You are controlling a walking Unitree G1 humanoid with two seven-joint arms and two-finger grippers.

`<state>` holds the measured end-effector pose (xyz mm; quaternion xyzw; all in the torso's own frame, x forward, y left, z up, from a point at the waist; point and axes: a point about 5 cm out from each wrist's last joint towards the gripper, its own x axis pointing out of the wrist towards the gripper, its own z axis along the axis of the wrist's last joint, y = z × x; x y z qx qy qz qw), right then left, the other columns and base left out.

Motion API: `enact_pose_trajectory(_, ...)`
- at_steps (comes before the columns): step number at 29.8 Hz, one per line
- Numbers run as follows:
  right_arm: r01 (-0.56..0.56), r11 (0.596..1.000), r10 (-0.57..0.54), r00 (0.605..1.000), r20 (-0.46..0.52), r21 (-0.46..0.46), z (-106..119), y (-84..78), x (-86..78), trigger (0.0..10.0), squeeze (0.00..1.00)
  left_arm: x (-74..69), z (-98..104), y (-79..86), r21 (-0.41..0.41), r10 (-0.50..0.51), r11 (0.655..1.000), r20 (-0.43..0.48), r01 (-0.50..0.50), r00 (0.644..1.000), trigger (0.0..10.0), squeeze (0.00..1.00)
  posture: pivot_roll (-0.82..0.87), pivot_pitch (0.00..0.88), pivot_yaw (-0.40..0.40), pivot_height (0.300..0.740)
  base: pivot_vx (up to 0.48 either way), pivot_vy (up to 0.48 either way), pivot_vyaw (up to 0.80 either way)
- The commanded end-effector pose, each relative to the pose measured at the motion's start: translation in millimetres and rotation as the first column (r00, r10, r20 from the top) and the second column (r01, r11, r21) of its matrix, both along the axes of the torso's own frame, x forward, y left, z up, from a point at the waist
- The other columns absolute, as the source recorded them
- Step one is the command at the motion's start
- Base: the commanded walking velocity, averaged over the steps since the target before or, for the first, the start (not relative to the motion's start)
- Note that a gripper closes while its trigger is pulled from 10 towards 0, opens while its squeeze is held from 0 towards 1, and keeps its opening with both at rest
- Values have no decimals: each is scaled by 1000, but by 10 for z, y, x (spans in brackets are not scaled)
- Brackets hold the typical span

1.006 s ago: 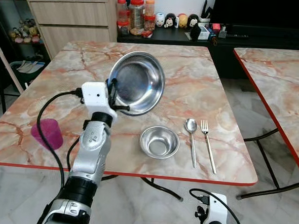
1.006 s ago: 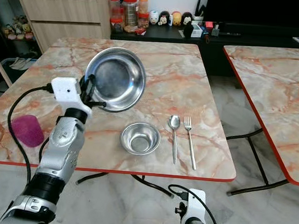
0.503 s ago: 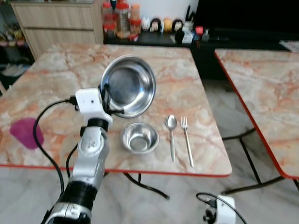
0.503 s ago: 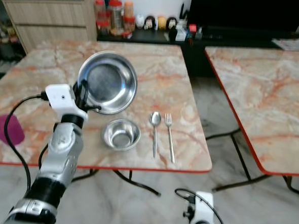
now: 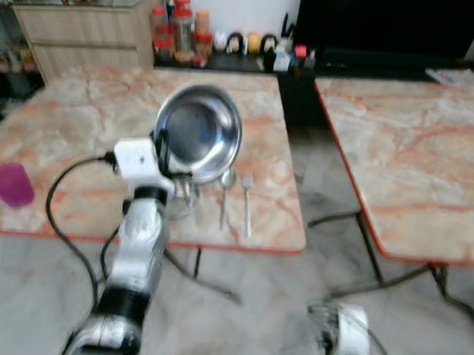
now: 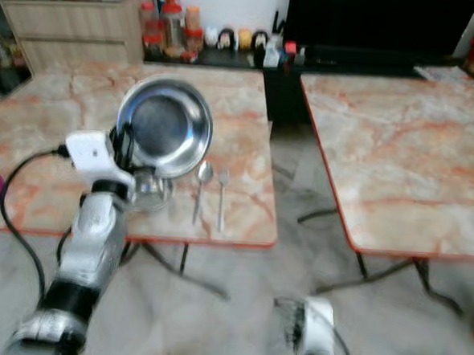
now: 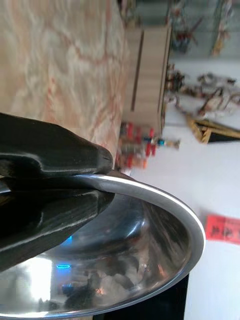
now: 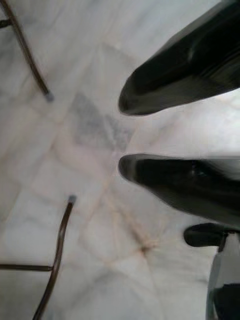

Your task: Setting the table

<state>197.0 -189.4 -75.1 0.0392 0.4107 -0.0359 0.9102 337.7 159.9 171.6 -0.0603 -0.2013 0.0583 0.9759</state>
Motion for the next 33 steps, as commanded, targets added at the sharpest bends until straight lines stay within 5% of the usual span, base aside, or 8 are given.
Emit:
enact_pose_trajectory(1,10,1000,-10,1000,14,-15,22,-57,22,10000,0,3,118,-49,1,-14,1000,49,14,999,10000,0,48,0,8,740,0,-480,0)
enact_pose_trajectory(8,32,999,-32,999,27,3,11,-31,-3,10000,0,-154,-12,150,26,46,999,14,-46,999,10000,0,61,0,22,740,0,-480,0)
enact_pose_trajectory(12,29,1000,-30,999,19,5,-13,-34,-55,10000,0,-384,-206,301,93,83,992,-40,-79,996,10000,0,85,0,17,740,0,-480,0)
enact_pose_trajectory(26,30,1000,-30,999,22,-1,-13,-60,-65,10000,0,-977,-543,798,132,288,955,-188,-266,939,10000,0,134,15,4,740,0,-480,0)
enact_pose_trajectory(28,18,1000,-18,1000,15,-6,-24,-41,-80,10000,0,-1099,-895,889,178,252,964,-359,-199,899,10000,0,137,25,4,740,0,0,0)
enact_pose_trajectory(31,17,1000,-17,1000,12,-7,-30,-39,-92,10000,0,-1147,-1078,904,170,219,973,-450,-157,866,10000,0,142,32,5,740,0,0,0)
enact_pose_trajectory(33,15,1000,-15,1000,5,-8,-38,-43,-108,10000,0,-1262,-1484,873,130,127,990,-623,-58,772,10000,0,144,37,2,740,0,0,0)
